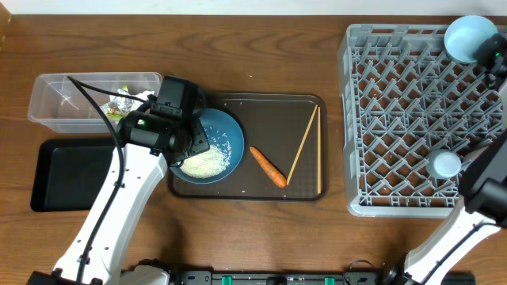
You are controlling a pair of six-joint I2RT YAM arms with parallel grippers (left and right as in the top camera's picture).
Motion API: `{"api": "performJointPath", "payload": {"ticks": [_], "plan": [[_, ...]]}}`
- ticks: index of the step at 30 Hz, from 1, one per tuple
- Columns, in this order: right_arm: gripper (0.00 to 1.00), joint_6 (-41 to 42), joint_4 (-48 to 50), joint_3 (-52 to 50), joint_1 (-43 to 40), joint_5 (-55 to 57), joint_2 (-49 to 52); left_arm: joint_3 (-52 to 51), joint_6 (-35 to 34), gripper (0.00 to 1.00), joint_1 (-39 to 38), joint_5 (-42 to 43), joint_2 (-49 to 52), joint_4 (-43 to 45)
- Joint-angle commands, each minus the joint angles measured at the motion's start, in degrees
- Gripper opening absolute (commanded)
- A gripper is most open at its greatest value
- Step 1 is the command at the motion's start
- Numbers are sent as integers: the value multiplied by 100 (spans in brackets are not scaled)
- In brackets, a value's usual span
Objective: Sort waste into correct bins and load items into the dishwasher rack
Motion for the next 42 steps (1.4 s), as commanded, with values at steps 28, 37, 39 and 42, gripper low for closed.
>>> {"api": "performJointPath", "payload": {"ticks": [28,37,39,42], "plan": [[35,-649,-933,17,-162,1143,-96,-31,-46,52,15,-28,-42,-22],[35,-363,-887,17,-195,614,332,-31,-48,52,15,-28,-42,-17],[33,-317,-890,17,-197,599,352,-31,-48,52,15,-28,-42,-17],[32,-319,-837,22,-195,599,319,-31,-50,52,15,-28,-42,-17]]}}
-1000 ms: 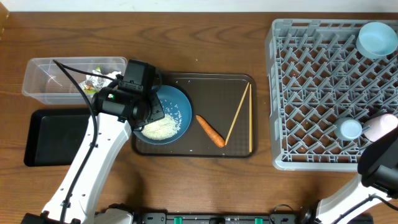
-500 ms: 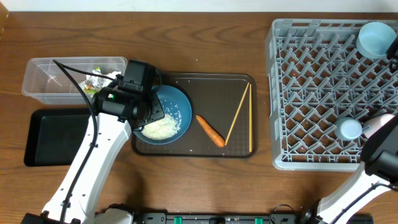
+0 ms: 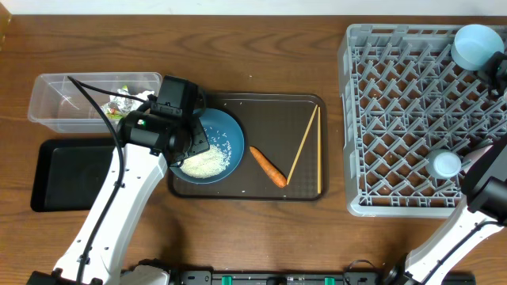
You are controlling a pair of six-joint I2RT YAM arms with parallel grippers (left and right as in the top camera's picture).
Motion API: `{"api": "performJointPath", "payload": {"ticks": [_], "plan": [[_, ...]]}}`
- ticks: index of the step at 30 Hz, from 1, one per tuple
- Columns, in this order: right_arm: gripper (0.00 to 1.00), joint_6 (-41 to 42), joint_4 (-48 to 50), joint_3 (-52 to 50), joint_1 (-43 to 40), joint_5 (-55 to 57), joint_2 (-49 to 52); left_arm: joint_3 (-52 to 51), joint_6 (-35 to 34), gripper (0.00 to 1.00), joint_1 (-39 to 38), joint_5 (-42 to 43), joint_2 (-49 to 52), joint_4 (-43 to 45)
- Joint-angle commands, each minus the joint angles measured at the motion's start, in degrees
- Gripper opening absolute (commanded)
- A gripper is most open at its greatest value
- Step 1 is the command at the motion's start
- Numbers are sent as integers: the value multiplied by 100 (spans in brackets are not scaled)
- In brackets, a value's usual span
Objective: Sort waste into correct bins and load items into the dishwasher rack
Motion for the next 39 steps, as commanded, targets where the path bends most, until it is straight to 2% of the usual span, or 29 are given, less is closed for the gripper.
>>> {"api": "performJointPath", "payload": {"ticks": [1,18,24,39], "plan": [[32,170,70,20,-35,-107,9,-31,-48,52,15,-28,-42,-17],[33,173,-13,138,-203,-170,-717,-31,-48,52,15,-31,-42,-15],[40,175,195,136,-186,-706,-710,-31,-48,52,15,-31,-42,-15],[41,743,350,136,-103,-841,-118,-31,-48,52,15,-28,-42,-15]]}}
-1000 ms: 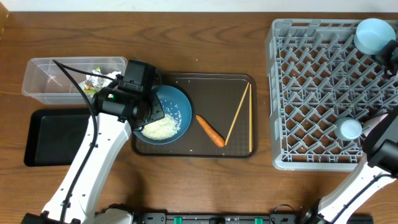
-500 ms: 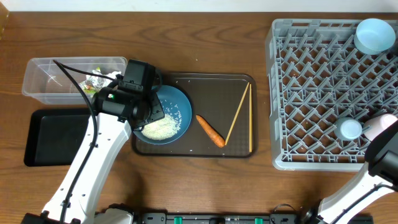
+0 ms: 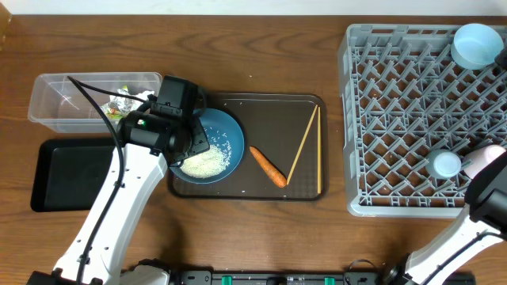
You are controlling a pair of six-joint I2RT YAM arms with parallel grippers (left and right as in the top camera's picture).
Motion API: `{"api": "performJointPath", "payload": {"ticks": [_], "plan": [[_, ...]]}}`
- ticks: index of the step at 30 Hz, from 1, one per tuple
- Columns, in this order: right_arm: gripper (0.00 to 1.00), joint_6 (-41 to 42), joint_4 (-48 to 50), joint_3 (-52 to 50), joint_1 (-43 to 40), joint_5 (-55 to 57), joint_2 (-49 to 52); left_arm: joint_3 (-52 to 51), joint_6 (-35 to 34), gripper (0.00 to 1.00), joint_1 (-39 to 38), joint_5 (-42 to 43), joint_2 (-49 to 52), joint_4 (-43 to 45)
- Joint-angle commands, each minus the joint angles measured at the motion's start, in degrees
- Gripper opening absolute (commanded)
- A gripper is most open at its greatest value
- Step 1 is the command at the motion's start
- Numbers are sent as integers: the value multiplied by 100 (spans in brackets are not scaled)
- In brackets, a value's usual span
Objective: Sort waste into correct bins and load items into the dishwasher rack
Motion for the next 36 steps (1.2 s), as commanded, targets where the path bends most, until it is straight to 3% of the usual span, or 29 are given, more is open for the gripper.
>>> {"api": "performJointPath", "payload": {"ticks": [1,8,12,16,22,26,32,36], "plan": [[41,293,42,81,107,-70,358,-31,-46,52,15,-28,-42,-17],[40,654,256,81,120,-656,813,-31,-48,52,15,-28,-42,-17],[15,651,258,81,133,-968,933,-31,-48,52,15,-28,-42,-17],[1,649,313,81,144,-927,883,-31,-48,52,15,-26,-42,-20],[1,511,308,81,90,-927,682,-31,-48,52,15,-28,-42,-20],[1,-15,286,81,85,-835,275,-31,-46,52,15,-28,-42,-20],[1,-973,-7,81,94,-162,-518,-31,-46,52,15,-28,-42,-20],[1,-1528,-264,81,179,931,-855,-31,-46,52,15,-31,-42,-17]]}}
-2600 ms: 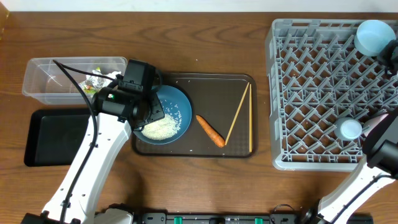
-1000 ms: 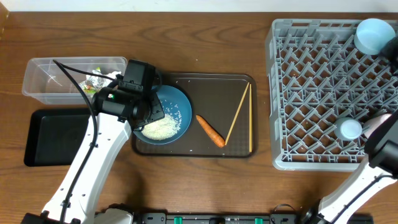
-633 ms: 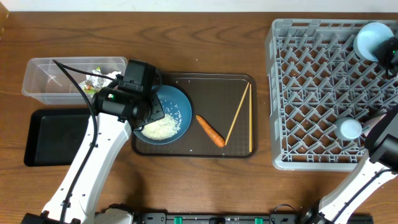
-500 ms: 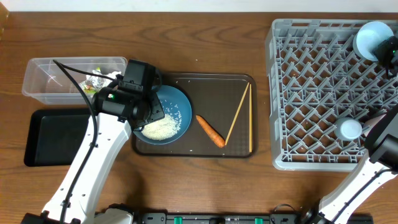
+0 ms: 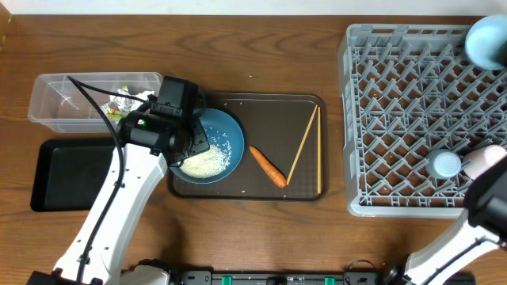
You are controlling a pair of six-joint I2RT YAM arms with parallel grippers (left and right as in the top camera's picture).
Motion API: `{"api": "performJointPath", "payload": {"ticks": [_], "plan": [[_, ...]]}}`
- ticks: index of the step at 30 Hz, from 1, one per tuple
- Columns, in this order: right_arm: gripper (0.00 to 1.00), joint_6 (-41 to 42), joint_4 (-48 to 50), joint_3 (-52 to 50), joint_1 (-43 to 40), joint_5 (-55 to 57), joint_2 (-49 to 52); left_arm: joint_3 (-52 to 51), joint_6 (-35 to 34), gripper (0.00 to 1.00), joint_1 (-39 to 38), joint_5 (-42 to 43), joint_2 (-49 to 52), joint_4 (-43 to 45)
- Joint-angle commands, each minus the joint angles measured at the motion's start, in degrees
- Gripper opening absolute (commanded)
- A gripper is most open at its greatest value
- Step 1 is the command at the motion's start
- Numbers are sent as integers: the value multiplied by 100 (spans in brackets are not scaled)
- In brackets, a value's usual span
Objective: Sort waste into correct bins and load items into the dishwasher rack
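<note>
A blue bowl [image 5: 222, 146] of white rice sits on the left of the dark tray [image 5: 269, 115]. A carrot [image 5: 268, 165] and a pair of chopsticks [image 5: 305, 146] lie beside it. My left gripper [image 5: 188, 145] hangs over the bowl's left rim, its fingers hidden under the wrist. The grey dishwasher rack [image 5: 396, 119] stands at the right. A light blue cup [image 5: 485, 38] is at its far right corner, cut off by the frame edge. My right gripper is out of view; only the arm [image 5: 489, 207] shows.
A clear bin [image 5: 59, 99] holding scraps stands at the far left, with a black bin [image 5: 67, 176] in front of it. In the rack's near right part sit a small light blue cup [image 5: 446, 164] and a pink item [image 5: 483, 161].
The light blue cup has shifted a little further right and back, now partly out of frame. The left arm, bowl, carrot and chopsticks have not moved.
The light blue cup was over the rack's far right corner with a dark part of my right gripper beside it. It then sat slightly further right, the gripper slipped out of frame and a pink item appeared. The left arm stayed over the bowl throughout.
</note>
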Motion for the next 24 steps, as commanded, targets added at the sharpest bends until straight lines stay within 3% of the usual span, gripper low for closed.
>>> {"api": "performJointPath", "payload": {"ticks": [1,6,8,14,24], "plan": [[1,-728,-131,55,162,1419,-409,-31,-46,52,15,-31,-42,-17],[1,-787,-92,55,433,4922,-457,-31,-46,52,15,-28,-42,-20],[1,-1134,85,55,538,5792,-356,-31,-46,52,15,-26,-42,-20],[1,-1657,262,55,748,6601,22,-31,-46,52,15,-28,-42,-22],[1,-2129,164,52,1058,6629,743,-31,-46,52,15,-26,-42,-26]]}}
